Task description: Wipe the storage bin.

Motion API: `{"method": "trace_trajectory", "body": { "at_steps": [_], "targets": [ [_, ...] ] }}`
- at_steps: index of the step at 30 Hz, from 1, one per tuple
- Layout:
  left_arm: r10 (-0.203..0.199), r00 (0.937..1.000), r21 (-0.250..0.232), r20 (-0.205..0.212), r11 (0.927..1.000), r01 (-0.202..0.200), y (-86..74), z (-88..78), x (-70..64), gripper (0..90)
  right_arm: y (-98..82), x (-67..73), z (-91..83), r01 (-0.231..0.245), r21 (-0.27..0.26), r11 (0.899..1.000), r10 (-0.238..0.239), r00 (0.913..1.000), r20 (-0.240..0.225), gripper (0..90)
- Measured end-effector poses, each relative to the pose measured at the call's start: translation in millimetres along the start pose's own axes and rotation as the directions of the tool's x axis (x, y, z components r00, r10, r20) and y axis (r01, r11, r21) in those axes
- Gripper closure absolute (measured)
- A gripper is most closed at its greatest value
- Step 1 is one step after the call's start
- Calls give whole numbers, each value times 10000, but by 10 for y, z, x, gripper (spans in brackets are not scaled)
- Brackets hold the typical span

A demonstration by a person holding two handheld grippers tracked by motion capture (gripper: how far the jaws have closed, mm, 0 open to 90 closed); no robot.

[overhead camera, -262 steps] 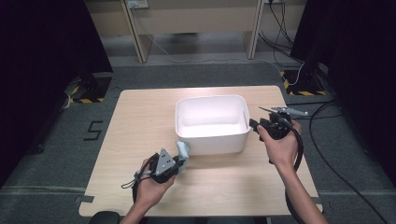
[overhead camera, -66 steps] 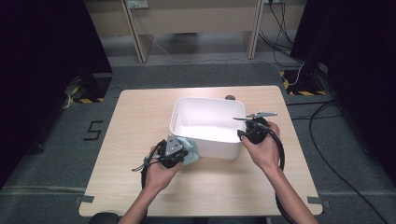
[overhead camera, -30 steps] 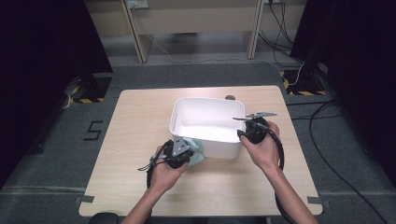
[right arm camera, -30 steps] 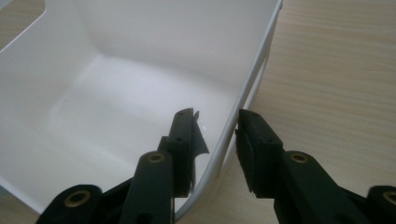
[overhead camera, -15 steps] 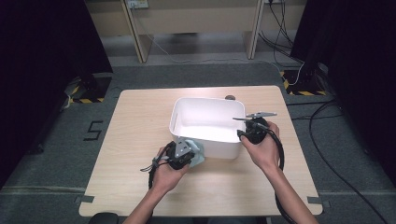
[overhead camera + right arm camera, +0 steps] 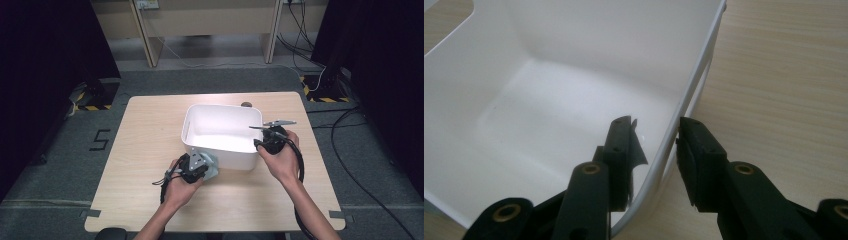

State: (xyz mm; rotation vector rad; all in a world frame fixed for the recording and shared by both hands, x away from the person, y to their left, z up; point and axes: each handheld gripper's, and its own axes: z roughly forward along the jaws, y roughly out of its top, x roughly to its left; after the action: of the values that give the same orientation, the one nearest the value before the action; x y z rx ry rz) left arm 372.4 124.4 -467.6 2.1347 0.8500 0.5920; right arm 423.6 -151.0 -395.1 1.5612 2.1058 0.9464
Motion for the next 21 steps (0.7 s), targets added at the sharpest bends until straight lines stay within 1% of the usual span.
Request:
{"method": "trace_trajectory", "body": {
  "at_steps": [6,9,16,21],
  "targets": [
    [-43,10000,105,4,9999,42,-44,57,-3,800,0,2,0,-1,1,10000,1,10000,1,680],
    [22,10000,226,-23,9997,-22,-61,81,-2,800,0,6,2,11,-7,10000,-11,10000,10,680],
    [20,10000,394,-42,9992,-19,-98,136,2,800,0,13,2,-29,-15,10000,29,10000,22,679],
    [-39,10000,407,-49,9992,41,-111,161,5,800,0,14,3,-4,-29,10000,4,10000,39,677]
  ]
}}
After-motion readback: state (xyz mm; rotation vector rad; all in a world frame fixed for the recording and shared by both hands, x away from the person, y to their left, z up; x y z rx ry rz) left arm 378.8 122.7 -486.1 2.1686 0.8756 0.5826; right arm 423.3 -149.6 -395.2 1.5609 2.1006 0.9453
